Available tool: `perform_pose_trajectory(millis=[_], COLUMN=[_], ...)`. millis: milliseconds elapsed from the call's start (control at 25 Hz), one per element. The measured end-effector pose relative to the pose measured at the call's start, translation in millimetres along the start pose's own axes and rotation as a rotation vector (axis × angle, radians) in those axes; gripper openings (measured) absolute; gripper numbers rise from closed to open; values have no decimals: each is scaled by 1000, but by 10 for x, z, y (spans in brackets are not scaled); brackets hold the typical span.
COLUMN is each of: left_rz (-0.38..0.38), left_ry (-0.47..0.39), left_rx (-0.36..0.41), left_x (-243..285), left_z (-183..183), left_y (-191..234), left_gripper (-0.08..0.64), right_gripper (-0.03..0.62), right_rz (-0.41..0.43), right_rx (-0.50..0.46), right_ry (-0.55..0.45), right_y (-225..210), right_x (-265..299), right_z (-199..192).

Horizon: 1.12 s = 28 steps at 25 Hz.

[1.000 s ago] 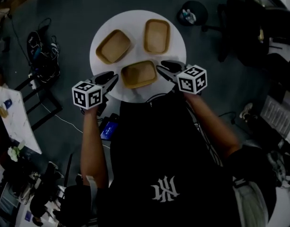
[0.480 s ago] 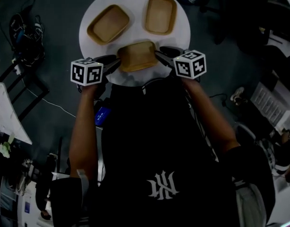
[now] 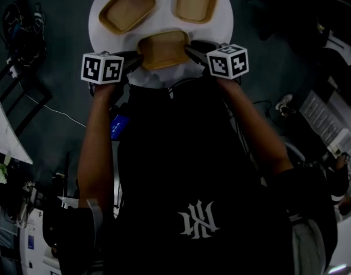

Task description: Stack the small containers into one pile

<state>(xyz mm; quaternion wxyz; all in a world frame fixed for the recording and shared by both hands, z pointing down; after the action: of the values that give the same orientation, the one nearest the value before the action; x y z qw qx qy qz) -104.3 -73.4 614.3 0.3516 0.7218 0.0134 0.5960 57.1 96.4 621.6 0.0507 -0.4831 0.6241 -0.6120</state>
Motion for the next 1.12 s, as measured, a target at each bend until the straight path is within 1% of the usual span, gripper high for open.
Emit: perform_pose_trajectory(millis=[120,400,680,920,1120], left_rz=[-3,-19,-26,-33,-39], left_ry=[4,19,16,-16,-71], left_rx=[-3,13,31,44,59], left_x=[6,25,7,-70,-217], left_z=[-6,-52,-69,-14,115], left_y=[-2,-64,-110,-169,-253], left_gripper=[117,65,52,49,49], right_gripper=[144,91,83,83,81], right_rz=[-2,5,-13,-13,-10], right_rx=[11,1,-12,-49,-64], right_ry=[15,38,30,5,-18], right_y=[-23,26,82,179,220], right_x=[26,25,-32,-132,-210], right_z=[-38,-96,-93,18,106])
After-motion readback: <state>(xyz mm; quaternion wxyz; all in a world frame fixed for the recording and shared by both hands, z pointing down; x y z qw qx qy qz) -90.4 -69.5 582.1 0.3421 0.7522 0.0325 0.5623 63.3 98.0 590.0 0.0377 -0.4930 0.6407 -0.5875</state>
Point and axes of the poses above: the fingertips, and each gripper's own axes: x forward along the fingers, y to its left, z out of its top, the point moved 6 cm from there along -x, backward along the fingers, and after that the axes turned 14 degrees about z, right-handed, at the moved point
